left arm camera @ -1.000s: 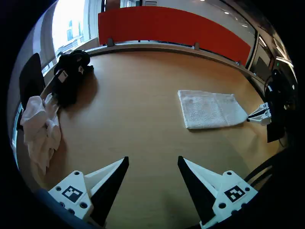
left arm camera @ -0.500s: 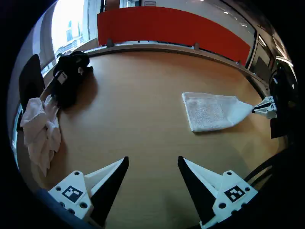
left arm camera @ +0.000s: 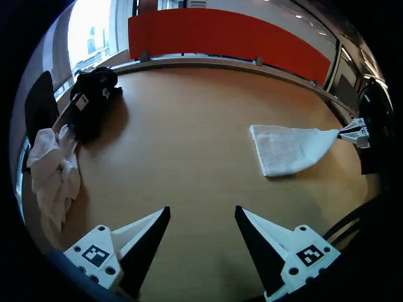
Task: Fold towel
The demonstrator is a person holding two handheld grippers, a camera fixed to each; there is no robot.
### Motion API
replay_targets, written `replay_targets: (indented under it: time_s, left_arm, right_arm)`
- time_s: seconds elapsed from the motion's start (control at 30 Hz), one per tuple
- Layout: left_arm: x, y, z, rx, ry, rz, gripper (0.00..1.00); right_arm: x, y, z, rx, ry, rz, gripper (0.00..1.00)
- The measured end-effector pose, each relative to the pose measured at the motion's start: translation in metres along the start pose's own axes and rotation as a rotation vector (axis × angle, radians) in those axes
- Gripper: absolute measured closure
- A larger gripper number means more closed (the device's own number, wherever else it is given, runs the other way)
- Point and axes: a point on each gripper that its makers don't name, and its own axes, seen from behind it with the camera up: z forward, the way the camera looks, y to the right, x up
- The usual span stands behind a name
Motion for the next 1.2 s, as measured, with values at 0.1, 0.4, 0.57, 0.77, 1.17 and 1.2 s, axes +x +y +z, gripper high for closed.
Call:
replay_targets:
  time_s: [0.1, 0.4, 0.57, 0.77, 1.17, 1.2]
  left_arm:
    - [-0.001, 0.001, -0.001, -0.002, -0.001, -0.002, 0.05]
    - [-0.003, 0.004, -0.005, -0.005, 0.002, -0.002, 0.05]
    - [-0.002, 0.005, -0.01, -0.007, 0.009, -0.014, 0.05]
    - [-0.002, 0.002, -0.015, 0.0, 0.018, -0.036, 0.05]
    - [-0.01, 0.004, -0.019, -0.002, 0.022, -0.089, 0.05]
    - [-0.01, 0.004, -0.019, -0.001, 0.023, -0.094, 0.05]
  right_arm:
    - [0.006, 0.001, 0.0, -0.001, 0.008, -0.005, 0.98]
    - [0.031, -0.007, 0.004, 0.019, 0.032, -0.055, 0.98]
    - [0.055, -0.016, 0.01, 0.045, 0.046, -0.103, 0.98]
    - [0.089, -0.034, 0.021, 0.098, 0.062, -0.183, 0.98]
    - [0.121, -0.082, 0.055, 0.226, 0.04, -0.344, 0.98]
    - [0.122, -0.087, 0.059, 0.237, 0.037, -0.355, 0.98]
